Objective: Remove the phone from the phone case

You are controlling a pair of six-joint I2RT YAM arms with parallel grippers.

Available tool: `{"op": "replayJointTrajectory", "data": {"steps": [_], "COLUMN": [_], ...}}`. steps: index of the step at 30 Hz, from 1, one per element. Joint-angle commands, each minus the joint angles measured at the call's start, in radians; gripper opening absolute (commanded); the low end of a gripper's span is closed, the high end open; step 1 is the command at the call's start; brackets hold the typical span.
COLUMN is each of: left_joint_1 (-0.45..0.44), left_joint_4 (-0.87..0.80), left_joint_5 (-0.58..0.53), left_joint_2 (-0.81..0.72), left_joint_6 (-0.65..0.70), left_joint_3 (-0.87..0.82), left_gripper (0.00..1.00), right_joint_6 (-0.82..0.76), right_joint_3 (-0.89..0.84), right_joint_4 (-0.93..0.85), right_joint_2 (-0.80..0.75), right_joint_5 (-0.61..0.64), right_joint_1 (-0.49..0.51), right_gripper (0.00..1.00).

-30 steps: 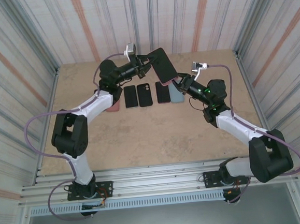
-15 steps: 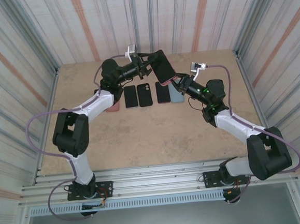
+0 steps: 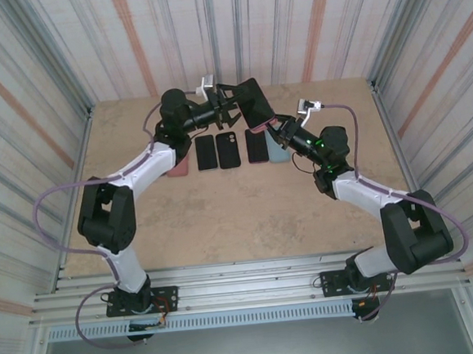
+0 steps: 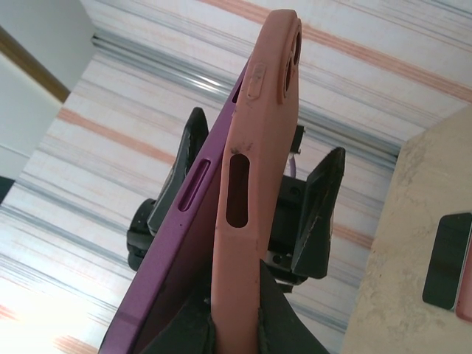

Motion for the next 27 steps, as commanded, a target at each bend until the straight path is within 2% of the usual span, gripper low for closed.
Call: {"op": "replayJointTrajectory", "data": {"steps": [1,8,14,18,27], "left_joint_1": [0.002,-0.029,-0.109,-0.168,-0.208], "left_joint_4": [-0.078,-0.141,-0.181,-0.159,-0.145], "left_joint_5": [-0.031,-0.133,-0.236,-0.300,-0.373], "left_joint_2": [-0.103,-0.221,-0.293,-0.302,-0.270], "left_joint_6": [0.043,0.005,-0.047,-0.110,-0.150], "left_joint_3": [-0.023,-0.128,-0.156,-0.166,-0.127], "left_gripper": [0.73,0.73,0.72,0.71,0.64], "right_joint_6": [0.017,0.016,0.011,0.008,0.000], "right_joint_3": [0.046,0.061,0.081,0.092,0.089], "right_joint_4": [0.112,0.168,0.231,0.254,0.274], "right_joint_2": [0.009,0.048,0.090,0.116,0.129], "right_joint_5": [0.052,0.138,0.197,0.227,0.260], "right_joint_1": [0.012,0.026,0.040,0.049,0.068], "right_gripper": [0.02,0.02,0.02,0.02,0.01]}}
